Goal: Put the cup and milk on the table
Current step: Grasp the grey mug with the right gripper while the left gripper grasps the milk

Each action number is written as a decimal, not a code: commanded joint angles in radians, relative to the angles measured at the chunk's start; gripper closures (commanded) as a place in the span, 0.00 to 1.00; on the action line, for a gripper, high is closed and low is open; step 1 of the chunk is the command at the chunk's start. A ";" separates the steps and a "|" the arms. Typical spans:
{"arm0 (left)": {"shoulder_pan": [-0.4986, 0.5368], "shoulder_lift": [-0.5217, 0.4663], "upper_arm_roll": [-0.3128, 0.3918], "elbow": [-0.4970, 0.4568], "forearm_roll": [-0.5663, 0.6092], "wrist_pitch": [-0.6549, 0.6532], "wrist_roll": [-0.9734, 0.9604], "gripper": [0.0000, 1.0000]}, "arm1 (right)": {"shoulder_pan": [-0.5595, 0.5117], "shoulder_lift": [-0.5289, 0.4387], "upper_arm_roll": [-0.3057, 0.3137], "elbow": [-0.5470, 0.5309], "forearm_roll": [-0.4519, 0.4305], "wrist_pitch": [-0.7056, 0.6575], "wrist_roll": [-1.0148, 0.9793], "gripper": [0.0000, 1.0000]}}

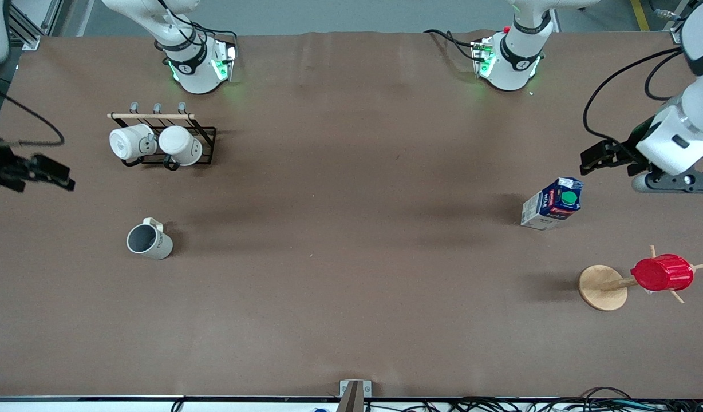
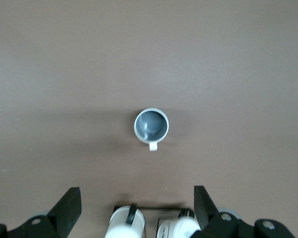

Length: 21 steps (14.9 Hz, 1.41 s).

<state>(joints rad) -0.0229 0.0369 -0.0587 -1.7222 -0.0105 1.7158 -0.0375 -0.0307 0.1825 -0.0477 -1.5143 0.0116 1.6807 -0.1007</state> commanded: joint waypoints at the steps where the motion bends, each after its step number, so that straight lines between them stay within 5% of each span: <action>1: 0.005 -0.022 0.003 -0.130 0.015 0.117 0.030 0.02 | -0.017 0.092 -0.017 -0.076 -0.012 0.158 -0.051 0.00; 6: 0.003 -0.011 0.063 -0.283 0.018 0.312 0.122 0.02 | -0.015 0.170 -0.037 -0.374 -0.012 0.614 -0.122 0.00; 11: 0.005 0.006 0.068 -0.425 0.018 0.500 0.130 0.03 | -0.017 0.242 -0.047 -0.448 -0.012 0.792 -0.194 0.00; 15: 0.003 0.047 0.068 -0.444 0.018 0.541 0.140 0.03 | -0.014 0.258 -0.047 -0.475 -0.012 0.810 -0.197 0.04; 18: 0.005 0.052 0.068 -0.468 0.018 0.547 0.159 0.03 | -0.014 0.273 -0.047 -0.484 -0.010 0.830 -0.192 0.35; 21: 0.005 0.061 0.068 -0.468 0.018 0.547 0.159 0.04 | -0.014 0.278 -0.046 -0.480 -0.005 0.823 -0.177 0.90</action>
<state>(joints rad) -0.0210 0.1029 0.0095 -2.1784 -0.0076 2.2448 0.1084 -0.0410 0.4644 -0.0981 -1.9823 0.0110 2.4923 -0.2878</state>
